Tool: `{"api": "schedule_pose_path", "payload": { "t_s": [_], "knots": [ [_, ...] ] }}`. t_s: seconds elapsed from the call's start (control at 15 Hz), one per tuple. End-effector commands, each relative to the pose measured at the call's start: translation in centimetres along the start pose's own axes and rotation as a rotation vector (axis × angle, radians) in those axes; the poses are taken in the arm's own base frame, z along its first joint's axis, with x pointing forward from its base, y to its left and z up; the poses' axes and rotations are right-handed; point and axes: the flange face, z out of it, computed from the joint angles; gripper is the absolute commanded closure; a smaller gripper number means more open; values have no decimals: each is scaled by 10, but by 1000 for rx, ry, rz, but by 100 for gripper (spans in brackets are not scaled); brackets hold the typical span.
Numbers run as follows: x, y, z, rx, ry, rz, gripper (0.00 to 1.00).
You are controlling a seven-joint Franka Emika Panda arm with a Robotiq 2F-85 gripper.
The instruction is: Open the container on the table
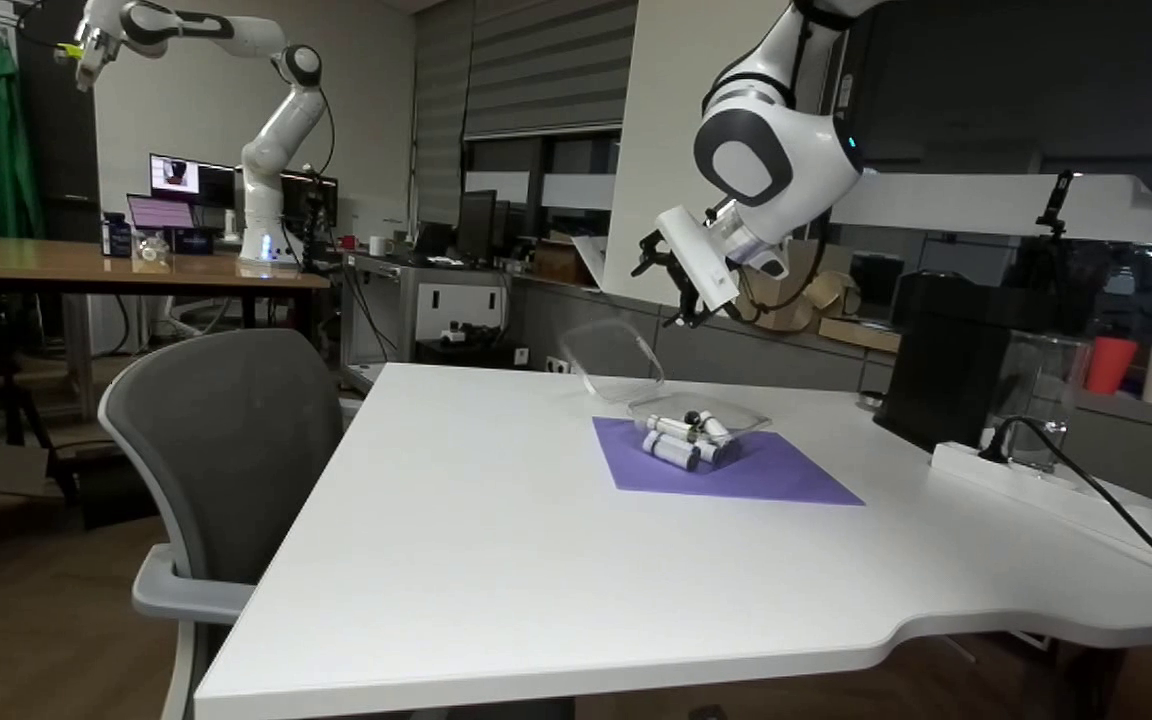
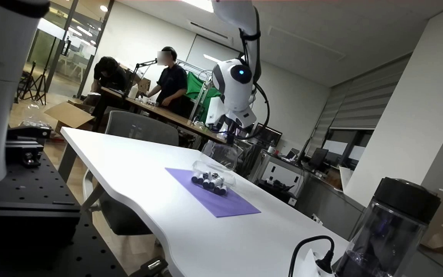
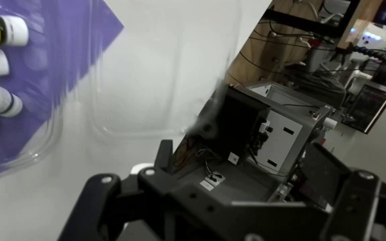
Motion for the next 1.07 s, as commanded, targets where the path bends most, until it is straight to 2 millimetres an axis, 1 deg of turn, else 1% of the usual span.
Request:
{"api": "schedule_pose_path", "payload": {
  "t_s": [0.0, 0.2, 0.27, 0.33, 0.53, 0.6, 0.73, 0.87, 0.93, 1.0],
  "knots": [
    [18, -22, -6, 50, 91, -15, 0],
    [26, -28, -13, 64, 131, -7, 0],
    [24, -26, -19, 41, 118, 0, 0],
    [19, -23, -23, 5, 96, 8, 0],
    [-17, -8, -47, -100, -9, -55, 0],
    [-26, 0, -55, -139, -28, -94, 0],
    [-42, 25, -62, -207, -78, -145, 0],
    [-49, 58, -73, -275, -134, -186, 0],
    [-47, 71, -82, -300, -164, -185, 0],
    [-48, 86, -86, -331, -204, -205, 0]
  ]
}}
